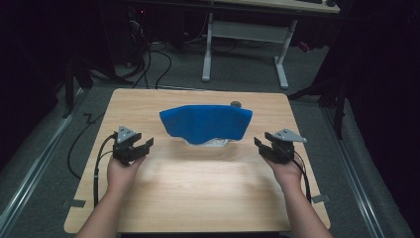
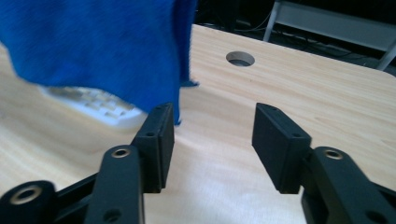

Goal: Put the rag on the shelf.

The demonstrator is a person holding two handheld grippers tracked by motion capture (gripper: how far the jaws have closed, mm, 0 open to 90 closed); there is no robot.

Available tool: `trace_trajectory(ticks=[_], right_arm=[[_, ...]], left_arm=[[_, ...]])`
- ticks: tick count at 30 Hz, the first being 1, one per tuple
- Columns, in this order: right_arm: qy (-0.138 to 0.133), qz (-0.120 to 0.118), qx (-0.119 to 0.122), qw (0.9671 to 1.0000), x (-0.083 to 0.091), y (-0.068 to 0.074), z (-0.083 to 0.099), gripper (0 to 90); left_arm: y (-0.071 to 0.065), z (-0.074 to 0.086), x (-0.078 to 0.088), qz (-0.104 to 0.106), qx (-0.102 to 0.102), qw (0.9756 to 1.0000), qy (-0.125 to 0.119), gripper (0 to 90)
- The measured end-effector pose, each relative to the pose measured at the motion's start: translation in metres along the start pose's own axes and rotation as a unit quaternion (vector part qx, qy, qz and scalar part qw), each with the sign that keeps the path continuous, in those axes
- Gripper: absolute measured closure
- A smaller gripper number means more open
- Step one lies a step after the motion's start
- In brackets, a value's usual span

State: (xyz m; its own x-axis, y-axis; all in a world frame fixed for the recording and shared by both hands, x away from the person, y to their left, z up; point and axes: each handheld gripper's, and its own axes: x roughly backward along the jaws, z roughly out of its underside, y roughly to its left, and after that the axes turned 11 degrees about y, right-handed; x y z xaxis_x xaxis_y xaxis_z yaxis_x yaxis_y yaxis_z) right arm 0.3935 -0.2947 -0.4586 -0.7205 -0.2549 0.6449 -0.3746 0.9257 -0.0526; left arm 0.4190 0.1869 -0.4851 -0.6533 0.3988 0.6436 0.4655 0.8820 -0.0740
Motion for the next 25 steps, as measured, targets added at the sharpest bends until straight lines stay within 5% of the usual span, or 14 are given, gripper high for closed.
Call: trace_trajectory(ticks=[7, 13, 15, 18, 21, 25], right_arm=[[-0.011, -0.008, 0.025, 0.9996, 0.025, 0.025, 0.029, 45.0], [-0.006, -0.031, 0.039, 0.9988, 0.039, 0.056, 0.053, 43.1], [-0.005, -0.036, 0.038, 0.9986, 0.04, 0.065, 0.064, 42.6], [0.01, -0.041, 0.058, 0.9974, 0.036, 0.081, 0.081, 43.1], [0.027, -0.043, 0.084, 0.9952, 0.03, 0.088, 0.085, 43.8], [0.025, -0.049, 0.074, 0.9957, 0.027, 0.087, 0.082, 43.8]], left_arm=[[-0.028, 0.026, 0.022, 0.018, -0.02, 0.9996, 0.006, 42.9], [-0.076, 0.049, 0.021, 0.074, -0.027, 0.9966, 0.024, 42.1], [-0.102, 0.062, 0.012, 0.096, -0.057, 0.9926, 0.048, 42.0], [-0.131, 0.066, 0.004, 0.12, -0.12, 0.9814, 0.089, 43.0], [-0.143, 0.068, -0.003, 0.1, -0.168, 0.9753, 0.103, 43.2], [-0.132, 0.065, -0.002, 0.111, -0.136, 0.9801, 0.092, 43.3]])
